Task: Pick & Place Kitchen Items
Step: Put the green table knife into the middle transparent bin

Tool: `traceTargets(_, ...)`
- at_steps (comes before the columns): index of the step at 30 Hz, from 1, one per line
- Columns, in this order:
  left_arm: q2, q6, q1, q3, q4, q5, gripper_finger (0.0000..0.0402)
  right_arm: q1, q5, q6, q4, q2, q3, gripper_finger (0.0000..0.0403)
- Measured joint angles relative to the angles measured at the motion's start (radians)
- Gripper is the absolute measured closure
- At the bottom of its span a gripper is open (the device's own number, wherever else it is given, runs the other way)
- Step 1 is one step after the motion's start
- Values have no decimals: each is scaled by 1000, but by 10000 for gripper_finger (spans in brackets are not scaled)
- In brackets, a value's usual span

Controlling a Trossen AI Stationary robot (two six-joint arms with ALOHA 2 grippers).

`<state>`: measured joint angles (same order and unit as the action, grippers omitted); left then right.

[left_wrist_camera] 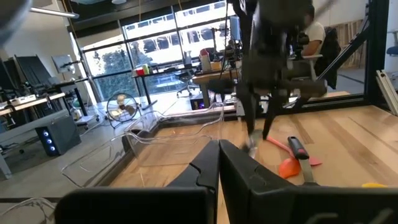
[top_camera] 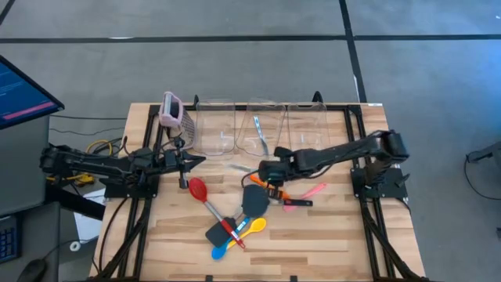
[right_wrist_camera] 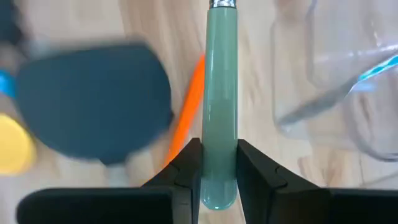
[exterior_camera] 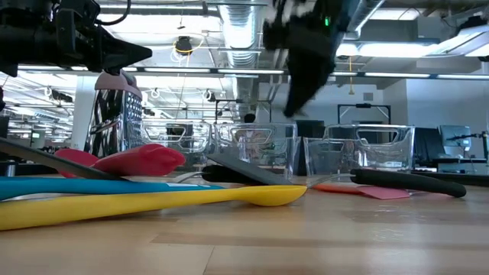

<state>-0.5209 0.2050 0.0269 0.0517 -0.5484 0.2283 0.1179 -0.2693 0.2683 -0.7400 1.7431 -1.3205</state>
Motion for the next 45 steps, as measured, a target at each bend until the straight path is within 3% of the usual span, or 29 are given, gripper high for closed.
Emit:
traceTargets(10, 0, 0, 0, 0, -7, 1, 399, -118, -152, 247, 94, -119, -1, 339)
traceTargets(19, 0, 0, 0, 0, -16, 2, 399, -278, -157, 417, 84, -101, -15, 339)
traceTargets(27, 0, 0, 0, 0, -21, 2, 399, -356, -84, 496, 91, -76, -17, 339)
traceTargets(39, -3, 0, -1, 0, -38, 5, 399, -395, 5, 514, 74, 68, -21, 339)
traceTargets(45, -10, 1, -3, 0, -37, 20, 399, -419, 109, 549, 60, 99, -24, 339)
